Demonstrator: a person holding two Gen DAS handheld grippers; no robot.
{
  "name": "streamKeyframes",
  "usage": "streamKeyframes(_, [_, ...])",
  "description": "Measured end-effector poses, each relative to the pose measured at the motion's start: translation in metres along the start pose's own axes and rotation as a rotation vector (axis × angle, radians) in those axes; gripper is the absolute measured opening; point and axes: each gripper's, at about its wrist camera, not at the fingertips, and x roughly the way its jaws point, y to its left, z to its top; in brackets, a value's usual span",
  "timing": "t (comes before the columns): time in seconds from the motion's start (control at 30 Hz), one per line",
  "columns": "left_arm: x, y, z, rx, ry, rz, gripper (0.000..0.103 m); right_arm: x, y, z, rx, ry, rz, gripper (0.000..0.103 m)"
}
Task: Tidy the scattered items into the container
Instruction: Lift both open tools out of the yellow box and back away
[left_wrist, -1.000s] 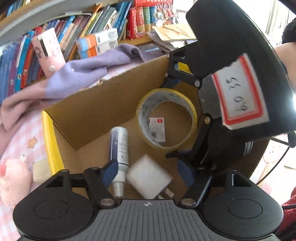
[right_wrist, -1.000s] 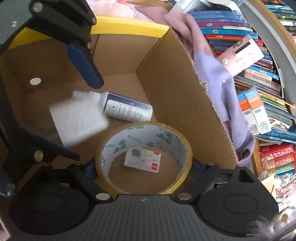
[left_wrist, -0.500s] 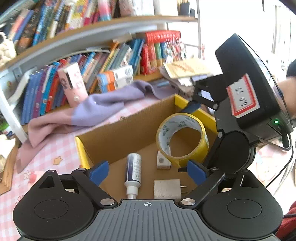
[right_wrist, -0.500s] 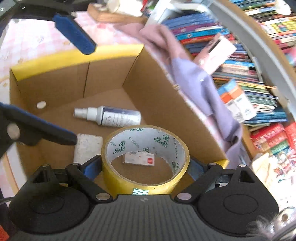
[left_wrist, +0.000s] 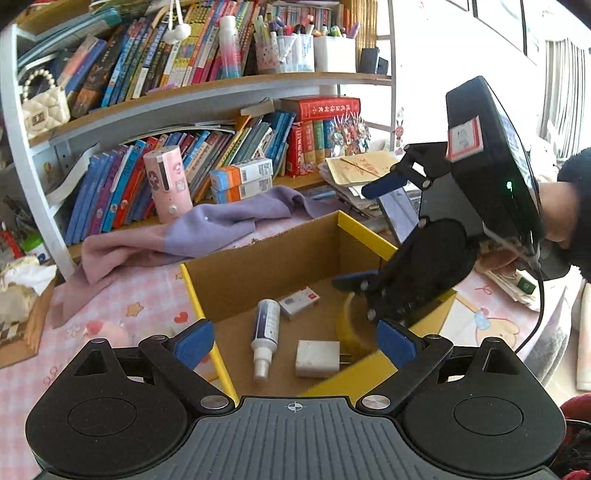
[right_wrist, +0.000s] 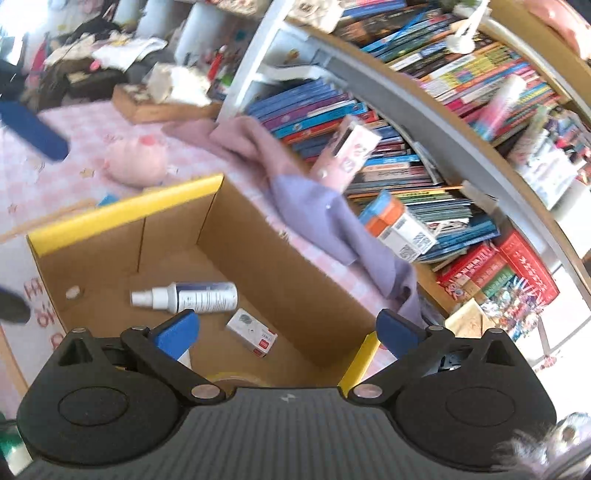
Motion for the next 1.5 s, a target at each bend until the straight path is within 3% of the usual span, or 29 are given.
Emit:
streamKeyframes(0.63, [-0.071,0.023,-0.047,-0.109,-0.073,-0.039,0.097,-0.098,0.06,-0.006,0.223,-0.063,-0.146,0.103])
streamKeyframes(1.0, [-0.119,0.037,-0.093,-0.156,-0.066,-0.048,0.097,-0.148,0.12,-0.023,0.345,-0.02,-0.219,0.103])
streamKeyframes(1.3, [-0.144,0.055,-0.136,-0.218,-0.03,0.009,0.097,-0.164,0.182,-0.042,0.469,0.037,-0.263,0.103])
streamKeyframes(1.5, [-0.158,0.07,-0.16,-0.254,-0.008,0.072,0.097,-0.162,0.217,-0.041,0.565,0.06,-0.243,0.103])
